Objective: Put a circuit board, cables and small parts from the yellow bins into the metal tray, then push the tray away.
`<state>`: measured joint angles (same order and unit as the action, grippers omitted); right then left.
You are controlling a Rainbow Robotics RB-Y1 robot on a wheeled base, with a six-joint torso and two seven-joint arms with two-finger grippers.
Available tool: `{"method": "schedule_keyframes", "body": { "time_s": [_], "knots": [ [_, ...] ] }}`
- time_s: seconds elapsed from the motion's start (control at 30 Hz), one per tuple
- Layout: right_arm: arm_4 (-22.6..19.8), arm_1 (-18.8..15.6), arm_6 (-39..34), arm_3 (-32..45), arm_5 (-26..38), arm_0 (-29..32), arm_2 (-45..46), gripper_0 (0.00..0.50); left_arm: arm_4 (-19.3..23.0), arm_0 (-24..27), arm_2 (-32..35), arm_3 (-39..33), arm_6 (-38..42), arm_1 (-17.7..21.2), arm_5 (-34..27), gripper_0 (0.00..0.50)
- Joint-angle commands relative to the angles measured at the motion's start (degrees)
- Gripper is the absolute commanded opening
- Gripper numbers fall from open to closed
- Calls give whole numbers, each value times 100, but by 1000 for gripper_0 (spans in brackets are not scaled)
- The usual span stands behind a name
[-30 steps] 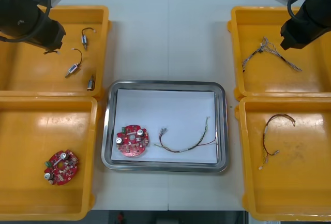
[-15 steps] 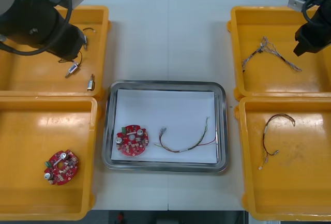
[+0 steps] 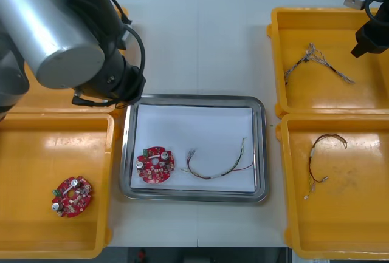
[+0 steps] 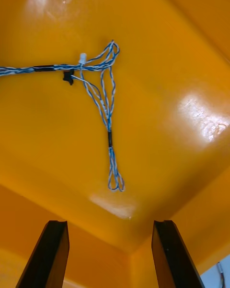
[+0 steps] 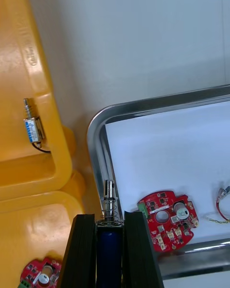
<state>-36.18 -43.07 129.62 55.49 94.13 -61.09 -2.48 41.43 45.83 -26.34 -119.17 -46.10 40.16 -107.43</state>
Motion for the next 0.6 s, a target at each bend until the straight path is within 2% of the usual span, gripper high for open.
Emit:
{"method": "schedule_keyframes", "body": {
  "time_s": [0.03, 0.2, 0.6],
  "knots": [
    [146, -96, 345, -715, -466, -676, 151, 500, -355, -12, -512, 61, 382, -237, 336, 1],
    [269, 53, 766, -1278, -1063, -764, 142, 500, -821, -21, -969, 465, 514, -430, 758, 1],
    [568, 607, 1083, -2095, -1933, -720, 125, 500, -1261, -39, -1620, 1292, 681, -632, 1549, 0]
  ]
}}
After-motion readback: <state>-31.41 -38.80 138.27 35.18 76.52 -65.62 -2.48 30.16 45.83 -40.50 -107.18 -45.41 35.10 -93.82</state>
